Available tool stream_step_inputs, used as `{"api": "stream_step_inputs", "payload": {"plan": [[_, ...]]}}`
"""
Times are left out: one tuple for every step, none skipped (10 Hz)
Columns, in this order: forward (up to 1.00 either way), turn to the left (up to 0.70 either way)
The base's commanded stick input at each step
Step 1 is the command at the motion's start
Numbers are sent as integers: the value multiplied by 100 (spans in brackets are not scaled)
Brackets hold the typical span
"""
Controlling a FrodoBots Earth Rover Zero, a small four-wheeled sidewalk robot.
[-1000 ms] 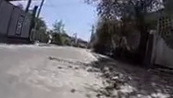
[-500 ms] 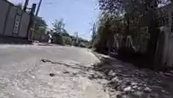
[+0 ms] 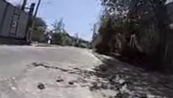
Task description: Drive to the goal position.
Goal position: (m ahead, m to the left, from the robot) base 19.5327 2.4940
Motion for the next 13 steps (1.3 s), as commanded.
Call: {"api": "stream_step_inputs", "payload": {"plan": [[100, 0], [100, 0], [100, -2], [98, -2], [96, -2], [96, -2], [100, -2], [100, -2], [100, -2], [100, -2], [100, -2], [100, -2], [100, -2]]}}
